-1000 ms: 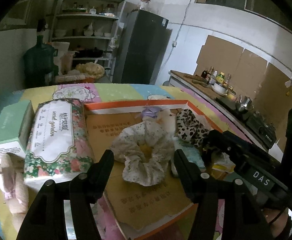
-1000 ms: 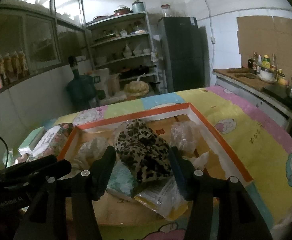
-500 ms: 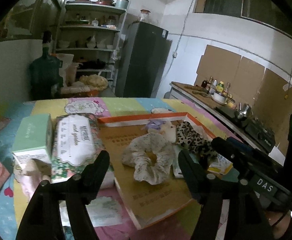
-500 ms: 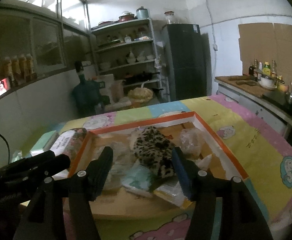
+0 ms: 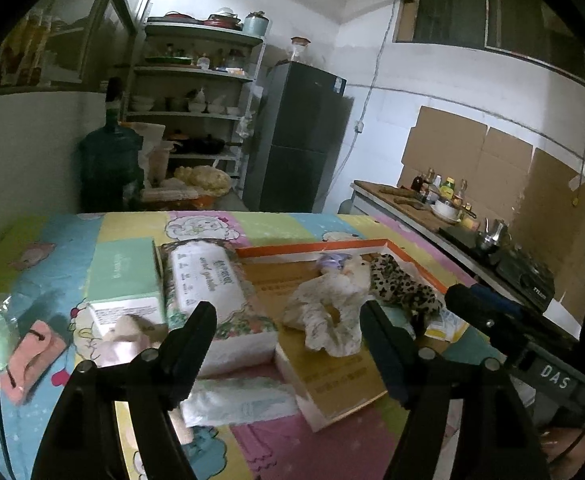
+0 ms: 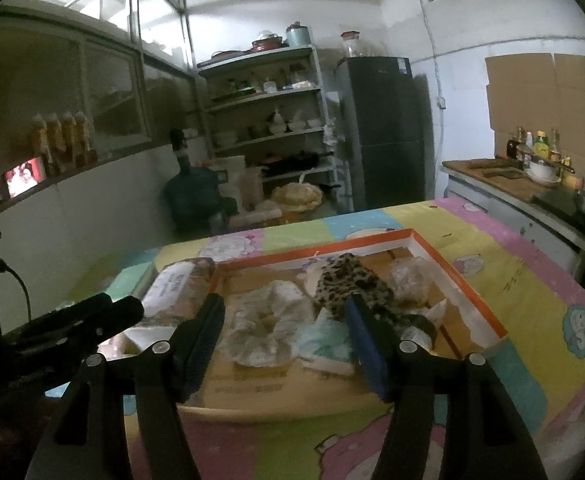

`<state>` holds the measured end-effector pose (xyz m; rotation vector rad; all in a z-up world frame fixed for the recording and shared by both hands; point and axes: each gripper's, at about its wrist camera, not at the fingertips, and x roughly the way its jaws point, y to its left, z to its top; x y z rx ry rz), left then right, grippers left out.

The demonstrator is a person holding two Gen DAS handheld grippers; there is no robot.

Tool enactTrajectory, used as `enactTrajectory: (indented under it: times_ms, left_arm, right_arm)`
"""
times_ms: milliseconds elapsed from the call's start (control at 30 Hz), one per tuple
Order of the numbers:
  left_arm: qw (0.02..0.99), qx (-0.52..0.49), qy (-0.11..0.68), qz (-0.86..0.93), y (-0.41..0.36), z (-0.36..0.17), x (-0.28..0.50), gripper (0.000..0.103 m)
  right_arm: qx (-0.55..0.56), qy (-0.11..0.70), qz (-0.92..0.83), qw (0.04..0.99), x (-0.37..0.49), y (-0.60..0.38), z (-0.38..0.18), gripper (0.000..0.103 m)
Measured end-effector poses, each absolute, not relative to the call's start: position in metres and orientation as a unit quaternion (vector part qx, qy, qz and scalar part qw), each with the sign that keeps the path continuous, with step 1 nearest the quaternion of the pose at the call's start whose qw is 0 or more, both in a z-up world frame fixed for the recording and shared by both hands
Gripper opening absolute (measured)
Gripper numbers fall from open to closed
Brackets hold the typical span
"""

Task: Organize soft objects
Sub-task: 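Withdraw both grippers from the box back toward the pile, then grasp the white wipes pack with the right gripper while the left grasps the pink plush bunny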

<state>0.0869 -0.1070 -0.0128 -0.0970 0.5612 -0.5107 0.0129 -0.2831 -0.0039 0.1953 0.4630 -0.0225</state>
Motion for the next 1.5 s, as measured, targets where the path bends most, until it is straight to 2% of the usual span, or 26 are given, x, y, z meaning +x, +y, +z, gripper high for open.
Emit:
enactTrajectory:
  times_ms: [600,1500]
  left_arm:
    - [0.933,-0.062,0.269,-0.233,-0.062,-0.013,0.067,0.074]
    - [0.947,-0.109,0.267,-0.141,0.045,-0.025,0.068,0.074]
  right_arm:
    - [0.075,0.228,0.020,0.971,-0.006,-0.232,0.008,0.068]
    - [0.043,0.268,0.078,0.959,0.014,-0.162,-0.015,0.069]
